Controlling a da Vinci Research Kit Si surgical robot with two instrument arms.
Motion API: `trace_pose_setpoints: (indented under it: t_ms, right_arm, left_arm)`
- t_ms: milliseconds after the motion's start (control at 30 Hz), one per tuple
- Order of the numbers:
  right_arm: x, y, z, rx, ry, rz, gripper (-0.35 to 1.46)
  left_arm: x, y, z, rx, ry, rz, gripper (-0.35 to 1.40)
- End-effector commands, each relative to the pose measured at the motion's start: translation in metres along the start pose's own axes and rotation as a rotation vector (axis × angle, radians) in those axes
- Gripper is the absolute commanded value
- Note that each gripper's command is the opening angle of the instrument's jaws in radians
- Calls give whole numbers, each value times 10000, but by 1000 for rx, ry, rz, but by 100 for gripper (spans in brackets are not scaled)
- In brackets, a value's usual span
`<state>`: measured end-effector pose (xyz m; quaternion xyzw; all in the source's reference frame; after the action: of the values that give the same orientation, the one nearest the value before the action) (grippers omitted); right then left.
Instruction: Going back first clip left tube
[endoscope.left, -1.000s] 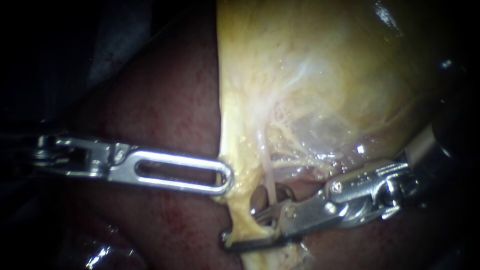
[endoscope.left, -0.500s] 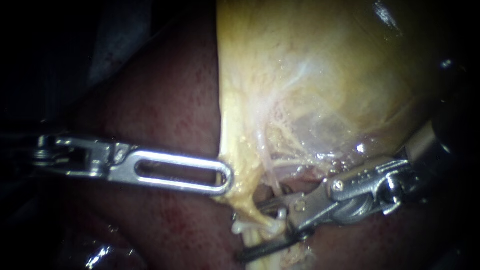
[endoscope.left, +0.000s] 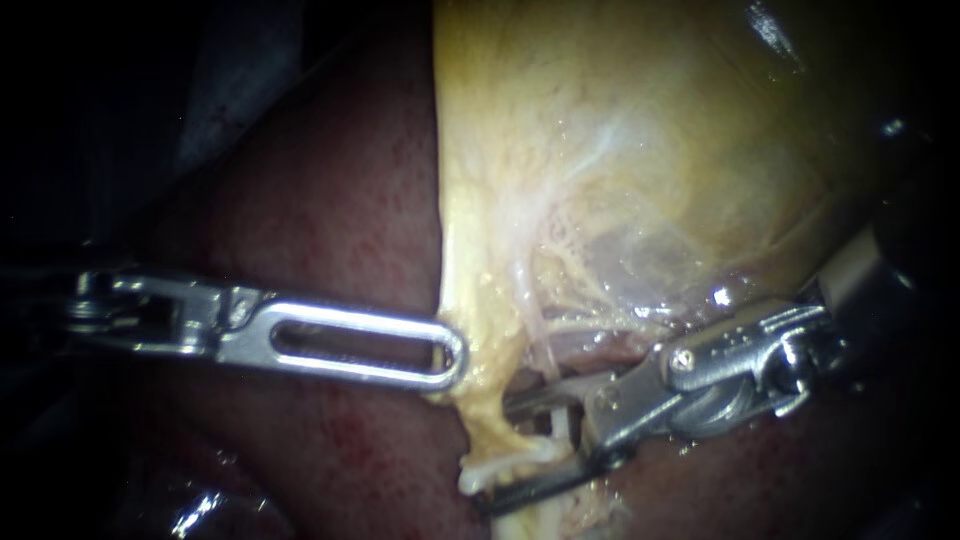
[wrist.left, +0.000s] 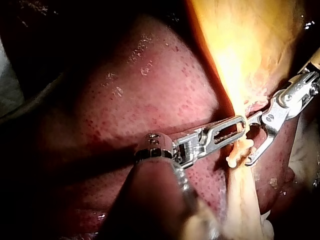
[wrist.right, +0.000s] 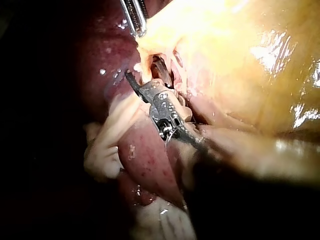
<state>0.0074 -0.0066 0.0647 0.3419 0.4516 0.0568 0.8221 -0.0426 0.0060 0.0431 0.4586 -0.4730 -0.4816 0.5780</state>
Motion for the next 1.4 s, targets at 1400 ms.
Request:
trace_pose_setpoints:
  t_ms: [1400]
  right_arm:
    - [39, -1, -168, -95, 48, 3, 44]
  left_arm:
    - [2, 67, 40, -7, 15, 3, -35]
